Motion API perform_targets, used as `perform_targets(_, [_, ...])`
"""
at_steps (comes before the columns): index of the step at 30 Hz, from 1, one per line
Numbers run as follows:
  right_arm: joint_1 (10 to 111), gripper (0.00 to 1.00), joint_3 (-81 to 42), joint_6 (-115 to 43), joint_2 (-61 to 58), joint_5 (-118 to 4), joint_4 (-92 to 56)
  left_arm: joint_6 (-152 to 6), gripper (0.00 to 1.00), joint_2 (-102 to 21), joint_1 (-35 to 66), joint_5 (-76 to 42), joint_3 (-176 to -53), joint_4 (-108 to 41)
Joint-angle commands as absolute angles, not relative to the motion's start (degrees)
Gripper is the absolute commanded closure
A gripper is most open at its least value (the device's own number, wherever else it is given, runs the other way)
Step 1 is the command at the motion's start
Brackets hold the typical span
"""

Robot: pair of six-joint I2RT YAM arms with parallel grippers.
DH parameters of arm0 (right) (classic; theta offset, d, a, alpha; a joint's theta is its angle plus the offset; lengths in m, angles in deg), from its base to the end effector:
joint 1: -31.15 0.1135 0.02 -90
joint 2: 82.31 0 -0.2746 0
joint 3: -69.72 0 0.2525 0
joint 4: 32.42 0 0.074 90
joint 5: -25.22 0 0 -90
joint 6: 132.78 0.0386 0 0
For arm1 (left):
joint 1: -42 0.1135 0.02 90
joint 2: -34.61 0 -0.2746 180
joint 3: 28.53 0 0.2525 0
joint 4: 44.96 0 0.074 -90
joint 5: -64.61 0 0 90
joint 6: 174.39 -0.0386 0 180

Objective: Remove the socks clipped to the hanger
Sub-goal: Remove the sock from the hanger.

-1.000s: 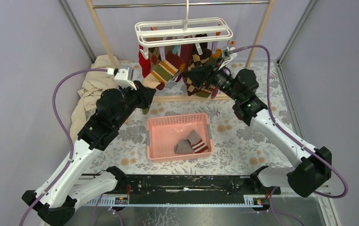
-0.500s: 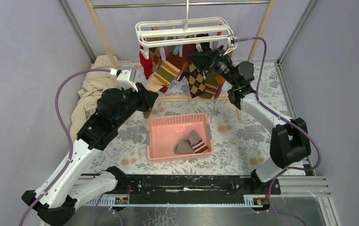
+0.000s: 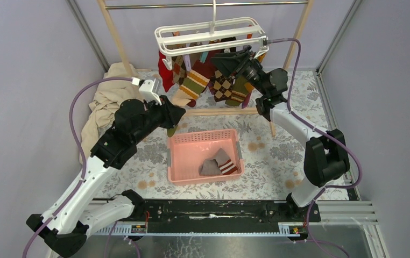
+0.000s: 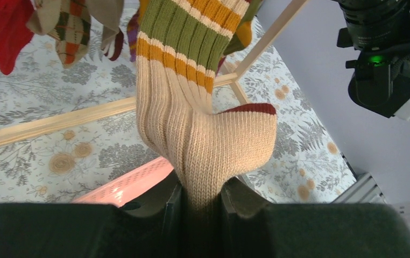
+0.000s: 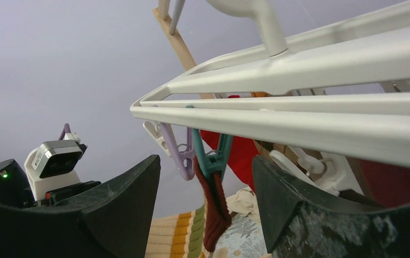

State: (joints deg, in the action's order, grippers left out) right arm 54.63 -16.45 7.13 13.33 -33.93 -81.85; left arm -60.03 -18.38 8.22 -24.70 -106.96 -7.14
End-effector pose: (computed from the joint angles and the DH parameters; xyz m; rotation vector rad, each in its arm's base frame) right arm 0.3390 0.1688 0.4140 -0.3235 1.0338 1.4001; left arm 0.1599 -0.1075 0.4171 0.1607 1.8410 -0.7319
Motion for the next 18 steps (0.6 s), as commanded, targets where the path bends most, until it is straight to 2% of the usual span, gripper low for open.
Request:
perform_targets(1, [56.87,0.29,-20.58,4.24,13.44,-34.97,-82.47,-58.63,0.72,-18.38,7.81,-19.89,-108.66,-8.91])
perform_targets(18, [58.73,0.3,-22.28,2.39,15.39,-36.59,-81.51,-56.11,0.72,-16.28,7.81,-11.69,-110.1,-8.8])
